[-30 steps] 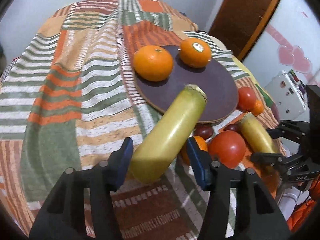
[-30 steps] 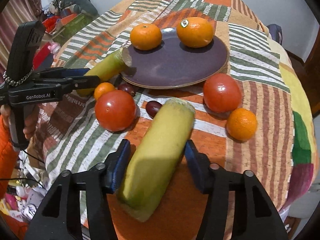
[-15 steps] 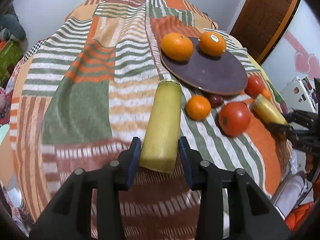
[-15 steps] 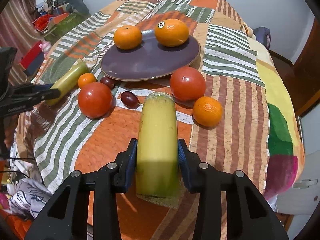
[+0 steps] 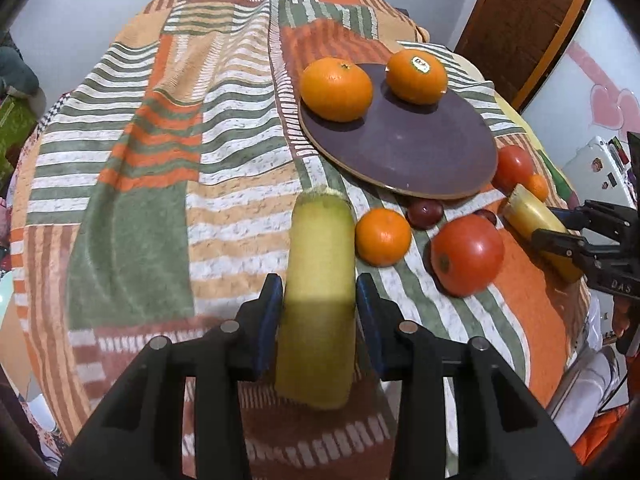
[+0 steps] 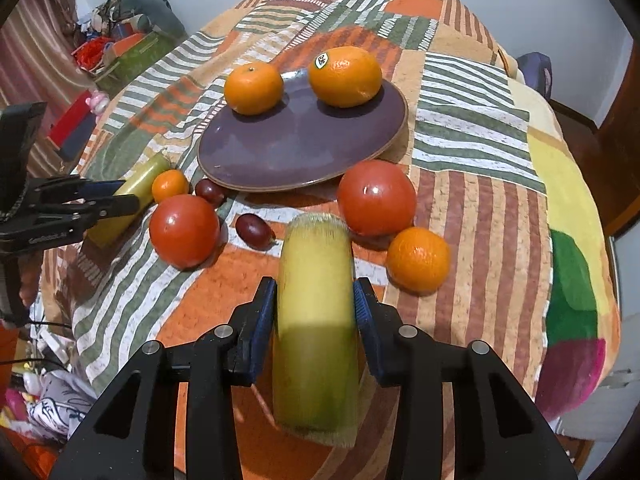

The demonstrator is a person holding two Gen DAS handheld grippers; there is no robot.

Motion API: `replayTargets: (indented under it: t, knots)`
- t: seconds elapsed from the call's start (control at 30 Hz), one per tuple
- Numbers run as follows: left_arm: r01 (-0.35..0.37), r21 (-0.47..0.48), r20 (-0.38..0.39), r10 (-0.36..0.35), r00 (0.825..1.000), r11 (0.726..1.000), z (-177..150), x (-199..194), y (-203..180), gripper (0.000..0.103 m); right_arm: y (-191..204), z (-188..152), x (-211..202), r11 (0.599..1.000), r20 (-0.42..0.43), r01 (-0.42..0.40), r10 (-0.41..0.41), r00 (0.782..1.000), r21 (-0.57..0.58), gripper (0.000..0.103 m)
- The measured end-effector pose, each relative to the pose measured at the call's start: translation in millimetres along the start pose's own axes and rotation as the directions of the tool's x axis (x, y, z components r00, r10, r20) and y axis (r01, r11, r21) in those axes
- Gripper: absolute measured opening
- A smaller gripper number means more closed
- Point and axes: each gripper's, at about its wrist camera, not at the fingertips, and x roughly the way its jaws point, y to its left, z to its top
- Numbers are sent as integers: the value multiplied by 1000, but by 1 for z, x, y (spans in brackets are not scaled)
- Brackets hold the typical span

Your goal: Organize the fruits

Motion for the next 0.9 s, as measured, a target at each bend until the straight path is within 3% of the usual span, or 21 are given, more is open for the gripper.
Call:
replayTargets:
  t: [0.17,0.43,0.9]
  knots:
    - [-9,17,-25,9,1000,1000,10,19,-3,38,-2,3,9,1000,-8,-12,12,1000,4,37]
    - [-9,-1,-4,9,1000,1000,11,14,1,37,-1,3,8,1000,12,11,-10,1000,-5,36]
    - [-25,-2,171,25,985,1000,26,-51,-10,37,-2,21,-44,1000,181,19,-17,983,-7,36]
